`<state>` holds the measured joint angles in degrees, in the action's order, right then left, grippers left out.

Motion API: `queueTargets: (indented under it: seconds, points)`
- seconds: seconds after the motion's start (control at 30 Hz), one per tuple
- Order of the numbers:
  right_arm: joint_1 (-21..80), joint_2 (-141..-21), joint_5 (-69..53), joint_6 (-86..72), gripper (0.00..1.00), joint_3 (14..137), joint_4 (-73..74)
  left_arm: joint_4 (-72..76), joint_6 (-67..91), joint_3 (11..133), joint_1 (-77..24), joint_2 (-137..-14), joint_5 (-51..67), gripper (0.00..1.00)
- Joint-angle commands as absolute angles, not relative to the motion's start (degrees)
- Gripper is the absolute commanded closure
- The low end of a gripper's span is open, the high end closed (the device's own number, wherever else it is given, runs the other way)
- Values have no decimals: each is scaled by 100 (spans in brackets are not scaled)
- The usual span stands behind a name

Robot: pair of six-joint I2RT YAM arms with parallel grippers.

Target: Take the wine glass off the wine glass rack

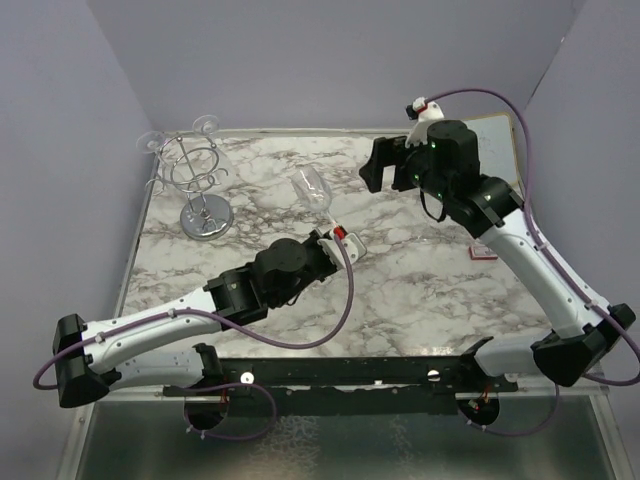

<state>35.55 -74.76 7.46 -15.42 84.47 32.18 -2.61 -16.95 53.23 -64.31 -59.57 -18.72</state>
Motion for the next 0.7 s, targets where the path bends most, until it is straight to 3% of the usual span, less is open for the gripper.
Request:
queueTargets:
  seconds: [0.0, 0.5, 0.67]
  points:
    - [3240, -7905, -829, -1757, 0, 9056, 4095, 329, -2229, 5204, -6661, -5971, -2606, 100]
    - [3190, -8142, -1463, -1820, 0, 9026, 4055, 541, -1805, 5111, -6667, -6214, -2629, 100]
    - [2892, -7771, -1820, -1521, 0, 8298, 3372, 510, -1480, 5183, -6654, -6226, -2585, 100]
